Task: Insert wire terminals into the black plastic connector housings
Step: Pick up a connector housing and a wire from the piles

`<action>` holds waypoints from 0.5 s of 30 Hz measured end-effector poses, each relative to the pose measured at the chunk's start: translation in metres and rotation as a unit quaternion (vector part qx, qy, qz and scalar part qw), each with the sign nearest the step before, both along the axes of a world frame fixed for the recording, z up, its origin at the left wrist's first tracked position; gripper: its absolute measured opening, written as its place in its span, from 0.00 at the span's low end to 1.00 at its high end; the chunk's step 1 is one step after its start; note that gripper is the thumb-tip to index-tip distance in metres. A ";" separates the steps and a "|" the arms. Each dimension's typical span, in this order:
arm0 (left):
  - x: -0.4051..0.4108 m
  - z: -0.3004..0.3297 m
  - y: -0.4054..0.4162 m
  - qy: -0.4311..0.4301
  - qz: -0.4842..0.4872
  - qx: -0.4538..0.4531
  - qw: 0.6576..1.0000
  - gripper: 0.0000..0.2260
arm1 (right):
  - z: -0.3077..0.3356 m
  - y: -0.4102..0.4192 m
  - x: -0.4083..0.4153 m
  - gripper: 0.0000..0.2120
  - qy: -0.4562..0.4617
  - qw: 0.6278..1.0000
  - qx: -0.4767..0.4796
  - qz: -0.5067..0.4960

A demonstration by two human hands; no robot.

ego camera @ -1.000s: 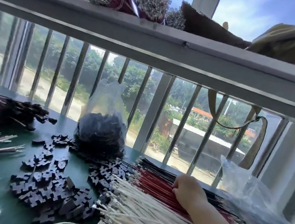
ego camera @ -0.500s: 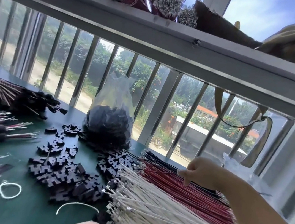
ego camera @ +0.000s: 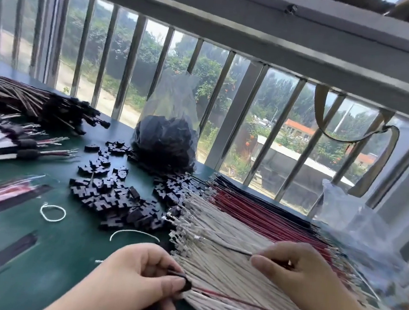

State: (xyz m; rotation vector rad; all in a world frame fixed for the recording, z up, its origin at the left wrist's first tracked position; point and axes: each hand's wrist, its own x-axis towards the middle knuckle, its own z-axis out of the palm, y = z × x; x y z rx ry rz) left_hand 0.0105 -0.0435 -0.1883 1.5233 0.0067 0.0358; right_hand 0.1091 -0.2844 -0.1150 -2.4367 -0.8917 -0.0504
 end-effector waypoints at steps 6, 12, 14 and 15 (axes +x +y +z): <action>0.001 -0.003 0.000 -0.001 0.012 0.004 1.000 0.06 | 0.001 0.003 -0.015 0.17 0.041 0.998 -0.049 0.012; -0.002 0.001 -0.001 0.006 -0.007 -0.001 1.000 0.11 | 0.002 0.003 -0.017 0.25 0.075 0.994 -0.084 0.012; -0.002 0.001 -0.002 0.004 -0.009 0.004 1.000 0.11 | -0.001 0.005 -0.019 0.24 0.077 0.995 -0.054 0.018; -0.002 0.001 -0.003 0.004 -0.007 0.004 1.000 0.11 | -0.003 0.006 -0.020 0.19 0.074 0.996 -0.033 0.026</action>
